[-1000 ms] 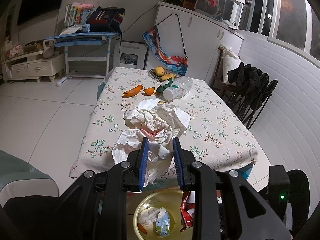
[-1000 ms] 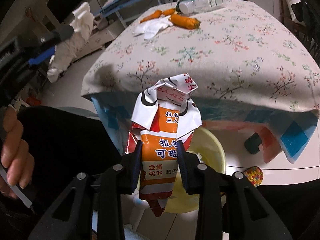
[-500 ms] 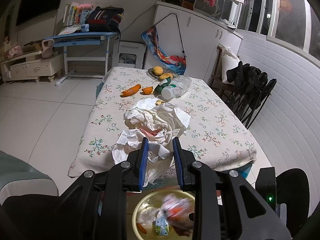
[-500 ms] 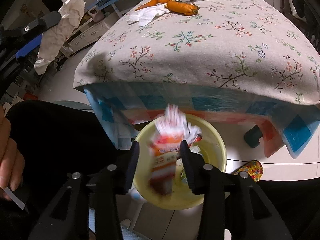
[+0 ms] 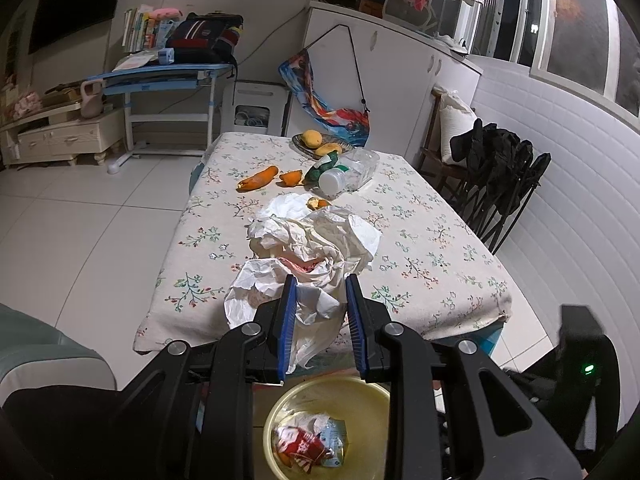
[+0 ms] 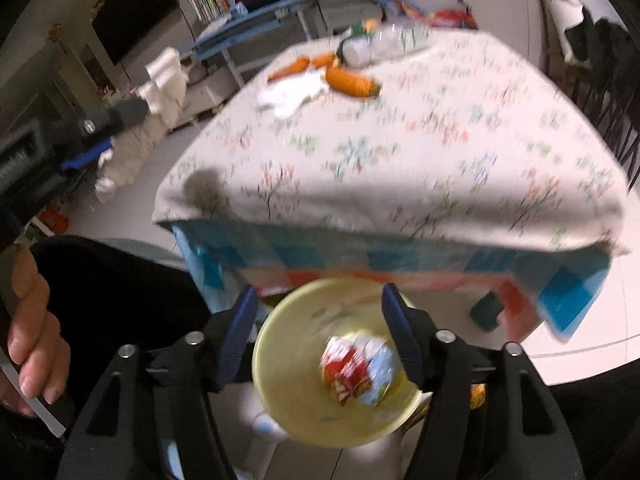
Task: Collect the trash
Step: 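Lower the left tool over the yellow basin and release the tissues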
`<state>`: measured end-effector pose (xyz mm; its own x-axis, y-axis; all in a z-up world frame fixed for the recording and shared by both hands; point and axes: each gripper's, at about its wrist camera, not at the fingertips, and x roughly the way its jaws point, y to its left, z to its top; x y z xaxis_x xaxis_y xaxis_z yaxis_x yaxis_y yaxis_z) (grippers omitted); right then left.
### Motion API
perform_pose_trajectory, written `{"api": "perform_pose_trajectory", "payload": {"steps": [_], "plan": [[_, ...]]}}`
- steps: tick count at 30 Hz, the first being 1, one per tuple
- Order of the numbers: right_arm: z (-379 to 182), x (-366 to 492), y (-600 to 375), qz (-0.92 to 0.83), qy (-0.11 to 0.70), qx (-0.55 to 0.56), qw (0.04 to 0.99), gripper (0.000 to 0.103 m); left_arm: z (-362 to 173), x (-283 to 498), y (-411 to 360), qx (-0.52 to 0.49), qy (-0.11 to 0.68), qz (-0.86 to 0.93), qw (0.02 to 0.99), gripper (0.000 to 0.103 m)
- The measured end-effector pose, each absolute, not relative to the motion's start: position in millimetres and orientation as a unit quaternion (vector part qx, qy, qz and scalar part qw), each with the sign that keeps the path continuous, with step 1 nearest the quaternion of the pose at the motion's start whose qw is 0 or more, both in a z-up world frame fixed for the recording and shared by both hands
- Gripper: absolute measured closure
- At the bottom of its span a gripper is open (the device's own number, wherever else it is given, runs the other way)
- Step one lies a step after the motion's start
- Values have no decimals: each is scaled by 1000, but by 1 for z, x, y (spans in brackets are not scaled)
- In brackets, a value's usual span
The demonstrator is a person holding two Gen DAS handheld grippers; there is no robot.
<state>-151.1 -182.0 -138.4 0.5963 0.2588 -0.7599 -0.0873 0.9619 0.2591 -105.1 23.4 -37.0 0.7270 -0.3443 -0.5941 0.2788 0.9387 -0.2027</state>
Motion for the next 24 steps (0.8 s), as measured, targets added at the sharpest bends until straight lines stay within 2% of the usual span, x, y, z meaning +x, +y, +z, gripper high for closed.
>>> {"api": "perform_pose_trajectory", "payload": {"steps": [11,24], "plan": [[-108,-161,-204,39,360,94,927,27,-42,-103,17,-41,333,-177,926,79],[-95,-164,-227,-5,315,116,942,21,-63,-121,-6,-3,359,-207,910,79]]}}
